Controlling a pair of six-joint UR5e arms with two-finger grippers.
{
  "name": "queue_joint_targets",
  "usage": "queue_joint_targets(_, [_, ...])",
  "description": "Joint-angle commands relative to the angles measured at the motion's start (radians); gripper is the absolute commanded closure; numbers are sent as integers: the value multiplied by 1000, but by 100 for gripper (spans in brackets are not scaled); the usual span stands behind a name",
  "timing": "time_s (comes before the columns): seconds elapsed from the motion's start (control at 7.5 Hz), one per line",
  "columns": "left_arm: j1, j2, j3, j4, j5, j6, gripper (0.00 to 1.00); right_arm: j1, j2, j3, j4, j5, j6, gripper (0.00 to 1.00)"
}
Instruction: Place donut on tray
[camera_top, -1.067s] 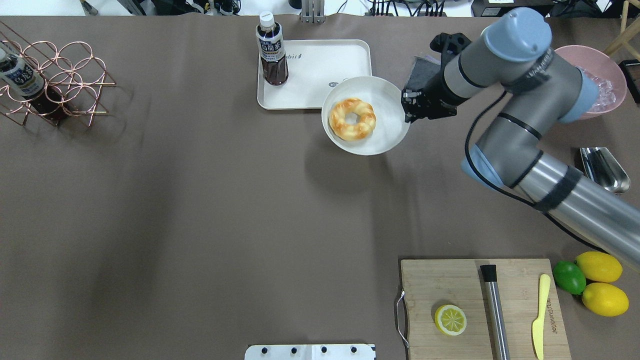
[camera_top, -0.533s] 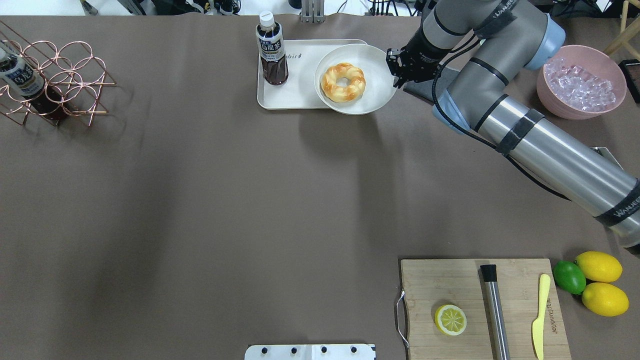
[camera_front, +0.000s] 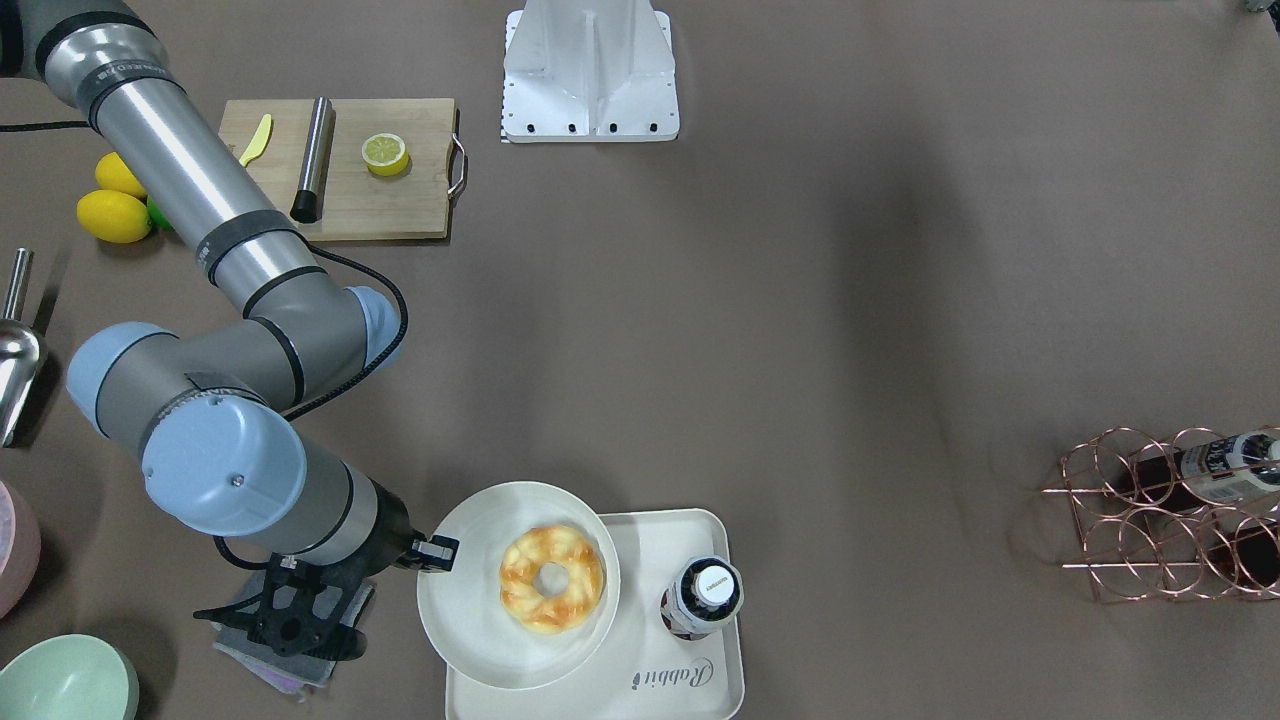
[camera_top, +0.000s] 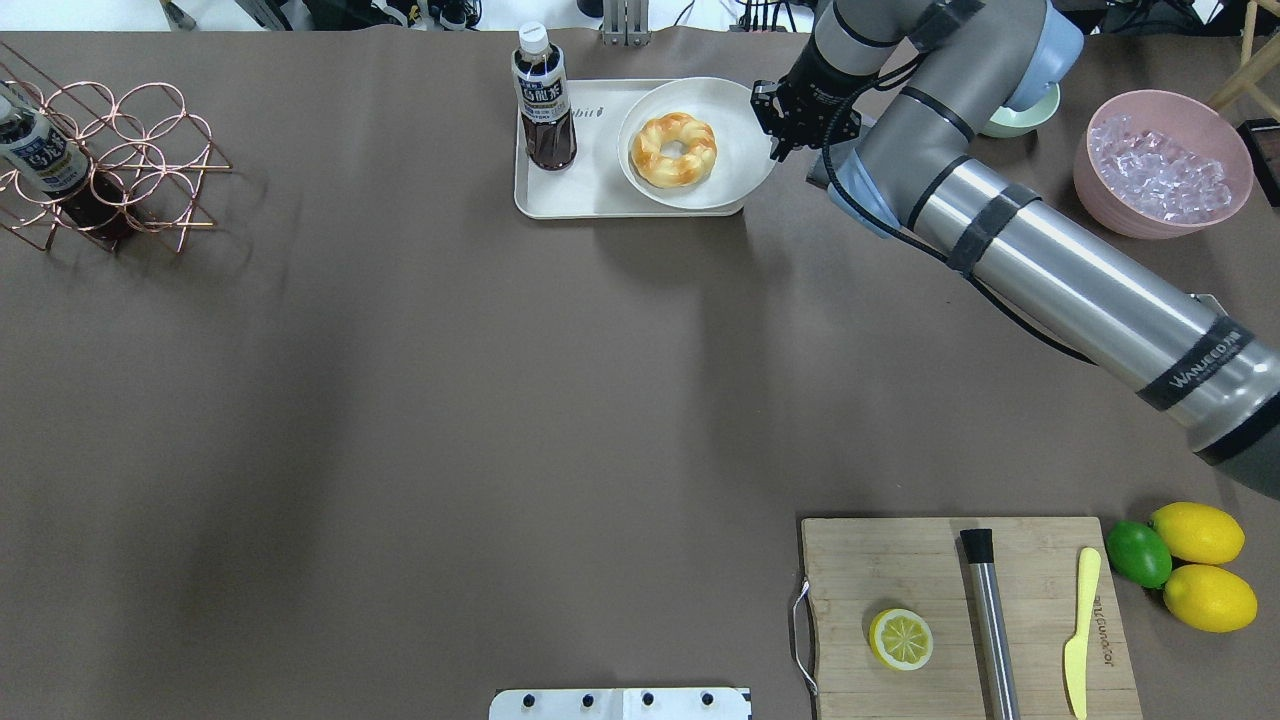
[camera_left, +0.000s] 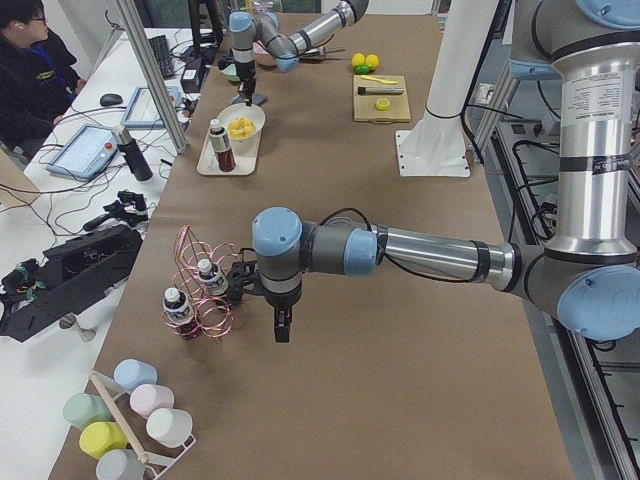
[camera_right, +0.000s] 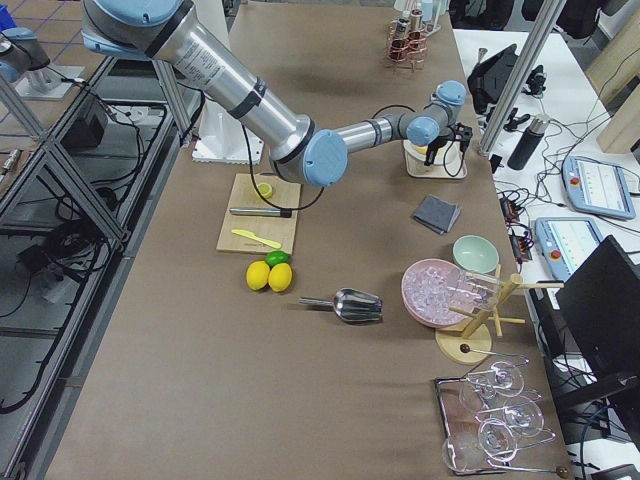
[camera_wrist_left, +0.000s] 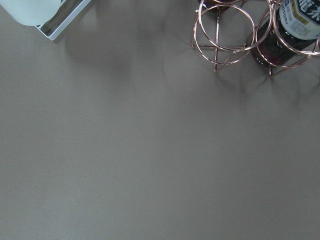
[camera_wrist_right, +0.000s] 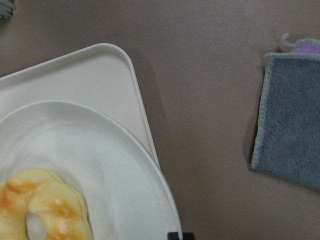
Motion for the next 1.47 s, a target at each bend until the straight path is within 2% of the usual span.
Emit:
queue_joint_targets(0.0, [0,-13,5,2,1,0,2,-6,95,-133,3,-7,-1,100])
queue_joint_targets(0.4, [0,-15,5,2,1,-2,2,-3,147,-217,3,-11,-3,100])
queue_joint_targets(0.53, [0,-15,5,3,1,-2,2,-3,150,-219,3,-11,-3,94])
queue_joint_targets(0.67, [0,-15,5,2,1,-2,2,-3,150,-219,3,-11,5,22])
queue_joint_targets(0.8, [0,-15,5,2,1,-2,2,-3,149,-217,3,-13,11,1])
queue_joint_targets(1.33, [0,-15,4,2,2,-2,2,0,147,-190,0,-13,5,1])
